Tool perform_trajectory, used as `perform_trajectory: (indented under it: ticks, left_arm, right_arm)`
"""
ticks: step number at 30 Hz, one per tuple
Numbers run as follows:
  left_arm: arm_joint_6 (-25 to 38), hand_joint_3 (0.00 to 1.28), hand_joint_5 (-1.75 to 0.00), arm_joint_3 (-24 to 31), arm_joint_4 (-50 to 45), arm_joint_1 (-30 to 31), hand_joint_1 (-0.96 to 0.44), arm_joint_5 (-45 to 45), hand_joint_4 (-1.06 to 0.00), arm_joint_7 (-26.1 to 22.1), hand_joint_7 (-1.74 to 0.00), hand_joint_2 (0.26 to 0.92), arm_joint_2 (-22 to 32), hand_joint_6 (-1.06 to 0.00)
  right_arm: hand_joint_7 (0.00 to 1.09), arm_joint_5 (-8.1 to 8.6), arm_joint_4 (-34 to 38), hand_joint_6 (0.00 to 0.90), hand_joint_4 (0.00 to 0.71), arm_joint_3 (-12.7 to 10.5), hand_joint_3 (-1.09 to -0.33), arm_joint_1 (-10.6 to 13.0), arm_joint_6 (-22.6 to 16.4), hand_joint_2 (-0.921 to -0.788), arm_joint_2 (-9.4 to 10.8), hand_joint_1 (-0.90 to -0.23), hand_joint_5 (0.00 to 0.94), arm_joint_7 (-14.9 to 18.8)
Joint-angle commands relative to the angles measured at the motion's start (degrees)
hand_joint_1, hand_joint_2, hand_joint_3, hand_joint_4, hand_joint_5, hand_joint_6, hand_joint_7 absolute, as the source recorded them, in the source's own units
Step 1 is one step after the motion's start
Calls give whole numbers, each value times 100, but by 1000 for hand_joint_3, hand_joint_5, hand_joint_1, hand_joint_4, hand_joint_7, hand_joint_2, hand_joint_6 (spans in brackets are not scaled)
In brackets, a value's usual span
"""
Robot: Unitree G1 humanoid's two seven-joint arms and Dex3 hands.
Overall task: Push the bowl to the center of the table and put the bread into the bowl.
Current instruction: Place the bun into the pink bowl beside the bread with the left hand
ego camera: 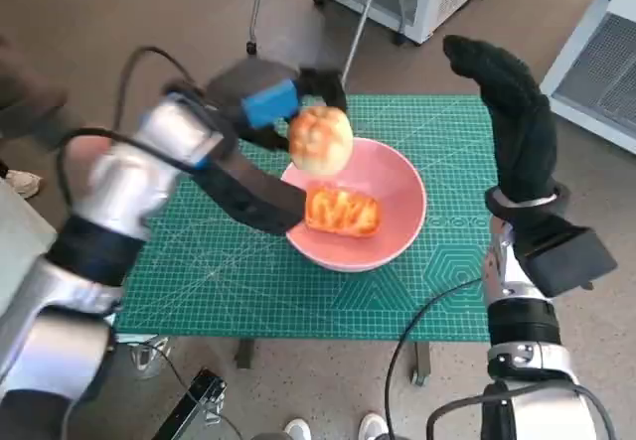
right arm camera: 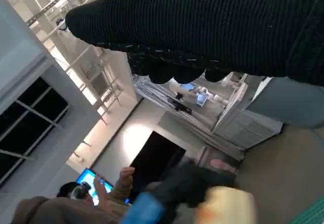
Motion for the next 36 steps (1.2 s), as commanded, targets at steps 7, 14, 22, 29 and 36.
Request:
perform_trajectory:
  ticks: [7, 14, 22, 29, 36]
  left_arm:
    - [-277, 235, -1312, -588, 1658, -178, 1, 101, -499, 1053, -1398, 921, -640, -440]
    - [-520, 334, -930, -664, 2135, -153, 192, -100, -398, 1090, -474, 916, -803, -392]
    - [-676, 310, -45, -648, 2132, -76, 177, -341, -460, 913, -152, 921, -786, -466]
    - [-749, 327, -3, -569, 1717, 41, 220, -598, -277, 564, -63, 921, -567, -358]
    - [-916, 296, -1, -284, 876, 189, 175, -910, -201, 284, -47, 921, -77, -351]
  right_arm:
    - [684, -182, -125, -1, 285, -21, -733, 287, 7, -921, -128, -608, 4, -242]
    - [686, -247, -197, -1, 287, -7, -732, 355, 50, -921, -213, -625, 5, -394]
    - [688, -322, -230, -1, 290, 16, -728, 378, 78, -921, -206, -635, 6, -543]
    - [688, -401, -233, -1, 290, 59, -729, 370, 99, -921, -198, -639, 5, -651]
    - [690, -388, -190, -1, 289, 105, -731, 326, 115, -921, -202, -645, 5, -652]
